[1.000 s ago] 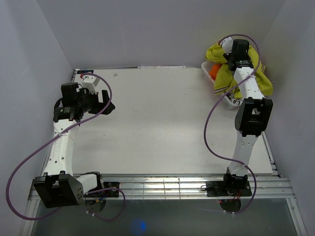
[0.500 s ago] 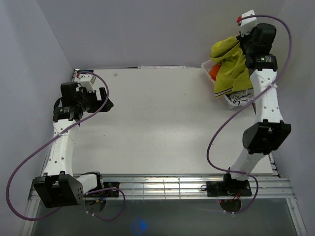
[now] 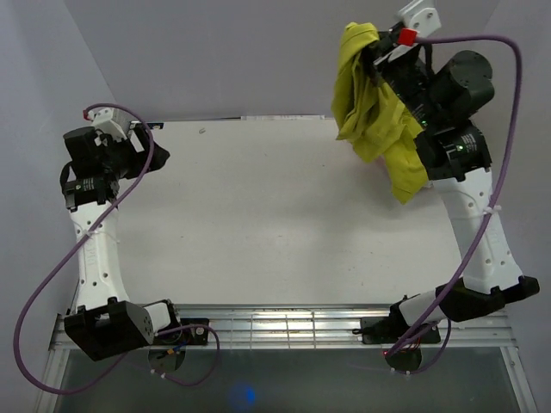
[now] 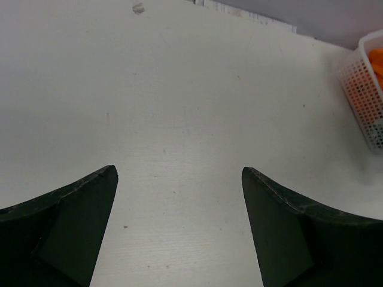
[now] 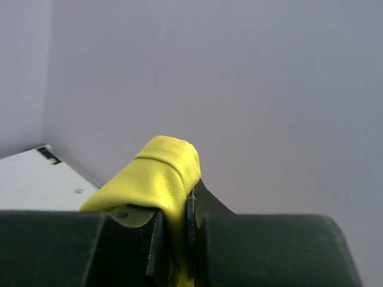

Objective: Fold and stack the trousers
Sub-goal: Move the trousers to the center of the board

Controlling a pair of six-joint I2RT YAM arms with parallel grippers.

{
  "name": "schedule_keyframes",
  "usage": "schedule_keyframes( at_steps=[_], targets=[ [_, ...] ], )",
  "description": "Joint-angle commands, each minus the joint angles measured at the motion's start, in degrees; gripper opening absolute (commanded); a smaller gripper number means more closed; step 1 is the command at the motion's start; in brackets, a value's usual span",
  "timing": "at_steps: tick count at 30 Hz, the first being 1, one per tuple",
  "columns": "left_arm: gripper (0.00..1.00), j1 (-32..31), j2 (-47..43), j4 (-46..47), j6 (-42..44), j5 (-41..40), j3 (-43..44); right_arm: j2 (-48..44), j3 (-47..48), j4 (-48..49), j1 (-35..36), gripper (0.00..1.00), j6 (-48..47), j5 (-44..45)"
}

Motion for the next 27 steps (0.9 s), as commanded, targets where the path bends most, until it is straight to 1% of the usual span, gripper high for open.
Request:
schedule_keyframes(
  at_steps=[1,2,3,5,7,8,9,10,11,12,13,14,16,17,18,20,21,22,23,24,25,26,27],
  targets=[
    [0.94,7.70,1.07,0.10,-4.08,9.82,3.29,3.18,2.43,10.40,8.76,0.08,2.49,1.26],
    [0.94,9.04,1.51,0.01,-4.35,11.33,3.38,4.05,3.49,11.64,10.87,0.08,1.70,2.32],
    [0.94,10.01,2.21,0.01,-4.61,12.83,3.38,6.41,4.97,13.92,15.15,0.08,-0.05,3.55],
    [0.94,13.00,2.65,0.10,-5.31,16.61,2.86,8.89,9.46,17.26,20.61,0.08,-1.38,7.07],
    [0.94,15.36,2.74,0.80,-5.75,19.33,1.98,12.49,12.70,24.55,23.79,0.08,-4.01,9.53],
    [0.93,15.99,2.74,1.24,-5.75,19.78,1.80,13.72,13.77,27.18,26.85,0.08,-5.06,11.11],
    [0.94,16.43,2.66,1.85,-5.84,20.05,1.62,16.34,15.08,29.73,28.36,0.08,-6.38,11.90],
    [0.94,17.30,2.57,2.12,-5.84,20.49,1.45,17.85,16.49,34.54,30.12,0.08,-9.44,13.48],
    [0.94,17.57,2.66,2.21,-5.84,21.01,1.45,19.25,19.37,36.86,33.10,0.08,-11.04,14.02],
    [0.94,17.84,2.74,2.29,-5.93,21.28,1.53,21.97,20.62,39.31,34.52,0.08,-12.79,14.37],
    [0.94,18.36,2.83,2.38,-5.84,21.54,1.62,23.12,21.42,45.17,35.84,0.08,-16.20,14.81],
    [0.94,18.63,2.92,2.47,-5.84,22.07,1.62,24.09,22.99,47.75,37.59,0.08,-17.37,14.81],
    [0.94,18.98,2.92,2.82,-5.84,22.51,1.36,26.82,25.28,50.75,38.74,0.08,-18.52,14.46],
    [0.93,19.16,2.83,3.00,-5.67,22.60,1.27,27.26,26.08,53.72,39.45,0.08,-19.57,14.55],
    [0.94,19.24,2.74,3.43,-5.58,22.69,0.84,27.53,25.91,55.06,39.54,0.08,-20.10,14.81],
    [0.94,19.60,2.57,4.05,-5.40,22.86,0.48,27.18,25.03,56.91,39.45,0.08,-22.20,18.31],
    [0.94,19.68,2.31,4.66,-5.40,23.12,0.05,25.79,22.51,59.44,39.02,0.08,-23.00,20.33],
    [0.94,19.86,2.22,4.93,-5.23,23.39,-0.22,24.55,20.31,60.68,38.23,0.08,-23.61,24.18],
    [0.94,19.86,2.13,5.19,-5.05,23.65,-0.40,22.89,17.50,61.22,35.70,0.08,-24.06,26.22],
    [0.94,19.86,1.87,5.72,-4.01,24.00,-0.66,18.00,9.73,61.66,33.76,0.08,-22.67,27.80],
    [0.95,19.86,1.69,5.72,-3.13,25.14,-1.01,15.08,5.30,61.32,31.22,0.08,-21.00,30.08],
    [0.95,19.77,1.69,5.81,-2.07,25.67,-1.19,12.53,1.51,60.36,26.06,0.08,-19.68,31.24],
    [0.95,19.77,1.52,5.72,-0.76,26.02,-1.45,8.32,-1.66,58.87,23.31,0.08,-18.62,32.47]
  ],
)
